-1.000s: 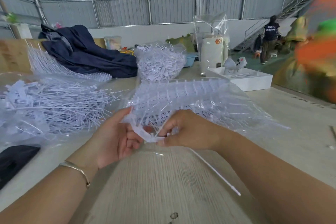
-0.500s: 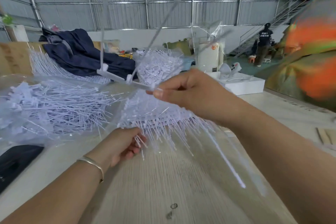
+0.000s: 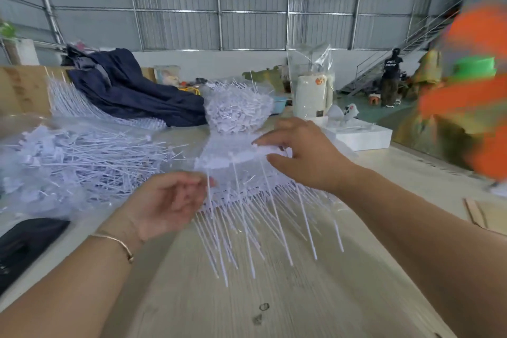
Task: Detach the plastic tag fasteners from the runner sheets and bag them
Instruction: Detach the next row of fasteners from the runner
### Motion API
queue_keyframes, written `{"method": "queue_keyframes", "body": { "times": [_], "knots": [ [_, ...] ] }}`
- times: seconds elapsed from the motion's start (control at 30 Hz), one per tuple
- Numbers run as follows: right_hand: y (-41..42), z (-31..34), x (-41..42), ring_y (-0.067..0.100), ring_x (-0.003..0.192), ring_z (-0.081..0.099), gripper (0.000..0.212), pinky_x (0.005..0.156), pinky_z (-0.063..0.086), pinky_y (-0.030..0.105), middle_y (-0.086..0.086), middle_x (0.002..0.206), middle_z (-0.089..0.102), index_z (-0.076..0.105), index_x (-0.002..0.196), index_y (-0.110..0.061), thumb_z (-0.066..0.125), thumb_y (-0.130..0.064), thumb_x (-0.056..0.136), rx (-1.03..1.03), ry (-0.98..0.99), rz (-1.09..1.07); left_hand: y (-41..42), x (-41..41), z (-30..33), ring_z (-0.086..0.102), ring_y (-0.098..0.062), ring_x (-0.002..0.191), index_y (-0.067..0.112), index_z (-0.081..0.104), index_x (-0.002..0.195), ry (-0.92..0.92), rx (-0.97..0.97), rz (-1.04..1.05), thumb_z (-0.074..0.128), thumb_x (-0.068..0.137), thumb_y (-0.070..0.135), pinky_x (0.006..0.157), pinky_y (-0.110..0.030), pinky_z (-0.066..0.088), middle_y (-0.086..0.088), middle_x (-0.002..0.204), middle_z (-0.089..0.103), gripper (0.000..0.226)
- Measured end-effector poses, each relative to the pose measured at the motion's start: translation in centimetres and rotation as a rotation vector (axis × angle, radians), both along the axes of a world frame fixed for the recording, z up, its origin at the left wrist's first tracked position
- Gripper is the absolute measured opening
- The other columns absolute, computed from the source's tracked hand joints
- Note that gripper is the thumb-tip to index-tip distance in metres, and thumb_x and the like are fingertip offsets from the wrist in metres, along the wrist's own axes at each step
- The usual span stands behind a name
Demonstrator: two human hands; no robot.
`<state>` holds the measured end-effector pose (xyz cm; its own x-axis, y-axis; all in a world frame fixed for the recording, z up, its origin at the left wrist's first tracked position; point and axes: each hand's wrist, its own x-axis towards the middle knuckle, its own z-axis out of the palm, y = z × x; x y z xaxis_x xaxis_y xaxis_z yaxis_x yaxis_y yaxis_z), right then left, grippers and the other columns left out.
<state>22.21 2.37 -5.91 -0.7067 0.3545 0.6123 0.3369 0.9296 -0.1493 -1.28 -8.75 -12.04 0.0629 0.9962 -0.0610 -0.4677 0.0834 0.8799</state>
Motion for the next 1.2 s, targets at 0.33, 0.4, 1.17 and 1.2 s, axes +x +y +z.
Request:
{"method": "queue_keyframes", "body": {
  "times": [0.33,0.4,1.17,1.2],
  "knots": [
    [3.1,-4.5,-2.7,0.030,0.125,0.031,0.052,0.104,0.018,0.046,0.013,0.137,0.040,0.032,0.143,-0.015,0.034,-0.039,0.097,0.451,-0.726,-0.327,1.9,2.3,-1.8,0.039,-0.010,0.035,0.009,0.055,0.070,0.563,0.061,0.384,0.066,0.083,0.033,0.032,-0.014,0.022,-0.003,0.050,0.053,0.030],
    [3.3,-5.6,-3.2,0.029,0.121,0.033,0.045,0.101,0.020,0.044,0.011,0.133,0.043,0.036,0.140,-0.015,0.037,-0.028,0.096,0.464,-0.684,-0.302,2.2,2.4,-2.4,0.043,-0.012,0.036,0.004,0.062,0.077,0.560,-0.005,0.384,0.062,0.089,0.034,0.033,-0.014,0.022,-0.005,0.054,0.056,0.032],
    [1.8,-8.3,-3.0,0.014,0.070,0.049,0.037,0.101,0.027,0.042,-0.008,0.066,0.045,0.045,0.083,-0.021,0.026,-0.046,0.103,-0.141,-0.256,-0.101,1.8,3.1,-2.5,0.041,-0.010,0.041,0.012,0.070,0.067,0.420,0.041,0.316,0.069,0.070,0.015,0.035,-0.015,0.033,-0.002,0.054,0.050,0.004],
    [1.9,-8.2,-2.9,0.010,0.068,0.047,0.038,0.100,0.028,0.041,-0.009,0.064,0.043,0.047,0.080,-0.020,0.030,-0.047,0.102,-0.209,-0.209,-0.069,1.7,3.1,-2.5,0.040,-0.010,0.042,0.011,0.069,0.070,0.401,0.046,0.309,0.070,0.068,0.016,0.035,-0.015,0.034,-0.002,0.056,0.049,0.006]
  ]
}}
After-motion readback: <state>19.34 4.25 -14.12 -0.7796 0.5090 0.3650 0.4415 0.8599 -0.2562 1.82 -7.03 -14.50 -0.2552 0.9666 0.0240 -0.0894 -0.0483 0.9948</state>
